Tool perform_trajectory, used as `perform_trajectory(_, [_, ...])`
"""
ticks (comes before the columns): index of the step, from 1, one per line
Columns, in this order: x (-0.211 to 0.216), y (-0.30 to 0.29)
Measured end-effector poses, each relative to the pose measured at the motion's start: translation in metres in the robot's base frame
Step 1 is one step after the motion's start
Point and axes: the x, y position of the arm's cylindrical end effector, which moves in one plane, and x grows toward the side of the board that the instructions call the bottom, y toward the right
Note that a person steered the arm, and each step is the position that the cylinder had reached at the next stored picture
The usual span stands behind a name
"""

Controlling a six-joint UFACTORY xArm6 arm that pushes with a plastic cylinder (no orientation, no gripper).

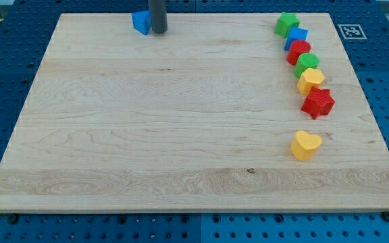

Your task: Move the blue triangle to the top left

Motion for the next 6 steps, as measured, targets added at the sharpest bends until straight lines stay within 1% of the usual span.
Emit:
perform_trajectory(1, [-0.005,-0.015])
perform_trajectory(3, [-0.005,-0.086])
perform_trajectory(6, [-0.01,-0.093])
